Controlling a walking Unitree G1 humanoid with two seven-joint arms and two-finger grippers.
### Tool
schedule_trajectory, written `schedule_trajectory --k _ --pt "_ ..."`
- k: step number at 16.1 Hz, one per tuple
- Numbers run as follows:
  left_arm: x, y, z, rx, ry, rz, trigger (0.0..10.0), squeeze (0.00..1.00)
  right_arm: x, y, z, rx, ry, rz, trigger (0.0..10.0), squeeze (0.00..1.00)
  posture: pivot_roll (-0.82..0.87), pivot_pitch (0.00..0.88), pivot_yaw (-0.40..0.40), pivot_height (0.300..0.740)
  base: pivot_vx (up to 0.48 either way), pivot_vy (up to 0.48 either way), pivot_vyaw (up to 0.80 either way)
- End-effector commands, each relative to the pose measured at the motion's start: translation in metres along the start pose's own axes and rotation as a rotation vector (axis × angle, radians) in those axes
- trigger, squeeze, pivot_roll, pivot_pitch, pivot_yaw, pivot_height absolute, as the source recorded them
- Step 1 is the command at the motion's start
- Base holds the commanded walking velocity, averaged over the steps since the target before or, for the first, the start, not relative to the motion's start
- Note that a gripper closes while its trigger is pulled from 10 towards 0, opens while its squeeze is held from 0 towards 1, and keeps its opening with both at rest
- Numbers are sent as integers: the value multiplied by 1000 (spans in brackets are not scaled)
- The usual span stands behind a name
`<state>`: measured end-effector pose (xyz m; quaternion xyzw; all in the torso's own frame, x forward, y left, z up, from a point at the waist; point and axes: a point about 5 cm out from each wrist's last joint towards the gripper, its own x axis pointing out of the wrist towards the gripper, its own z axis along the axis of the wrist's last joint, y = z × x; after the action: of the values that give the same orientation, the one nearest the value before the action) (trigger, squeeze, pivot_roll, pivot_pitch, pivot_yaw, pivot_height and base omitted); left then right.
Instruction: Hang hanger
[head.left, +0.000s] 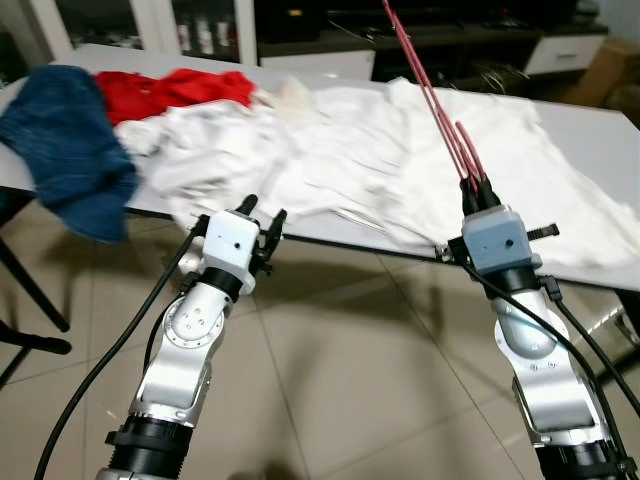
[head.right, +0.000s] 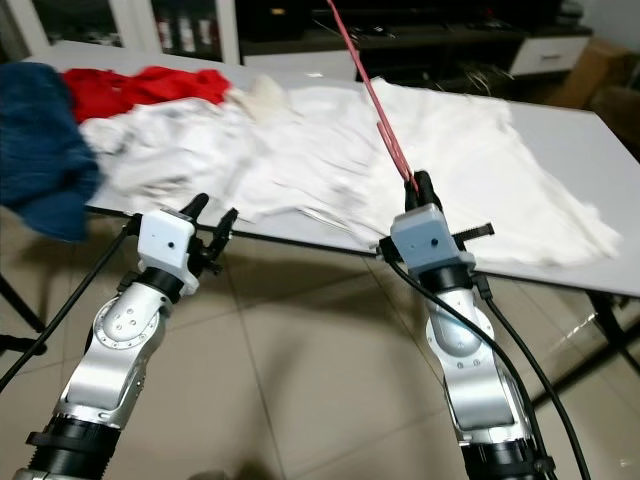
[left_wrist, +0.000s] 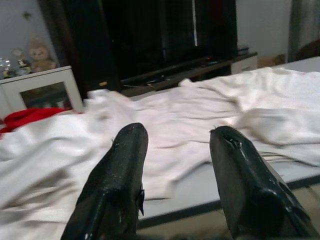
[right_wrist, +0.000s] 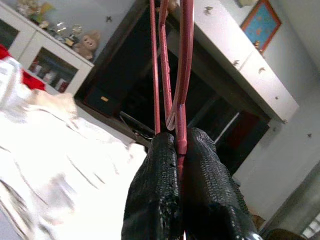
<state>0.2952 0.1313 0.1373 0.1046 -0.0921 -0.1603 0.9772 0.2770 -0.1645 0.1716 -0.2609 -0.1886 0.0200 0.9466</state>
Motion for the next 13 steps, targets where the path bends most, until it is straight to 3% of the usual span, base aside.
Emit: schedule_trajectory --k 1,9,13 --pt "2 -8 3 -1 -12 -31 10000 0 -1 -6 -3 -15 9 -11 10000 0 171 1 -1 740 0 -424 0" --pt "1 -11 1 -10 -5 -34 10000 0 -4 -7 -4 -18 16 -4 10000 0 168 10 -6 740 0 -409 0" --pt "0 -11 0 -24 1 -34 10000 0 -4 -7 -5 -16 20 1 10000 0 170 11 -6 740 0 0 0"
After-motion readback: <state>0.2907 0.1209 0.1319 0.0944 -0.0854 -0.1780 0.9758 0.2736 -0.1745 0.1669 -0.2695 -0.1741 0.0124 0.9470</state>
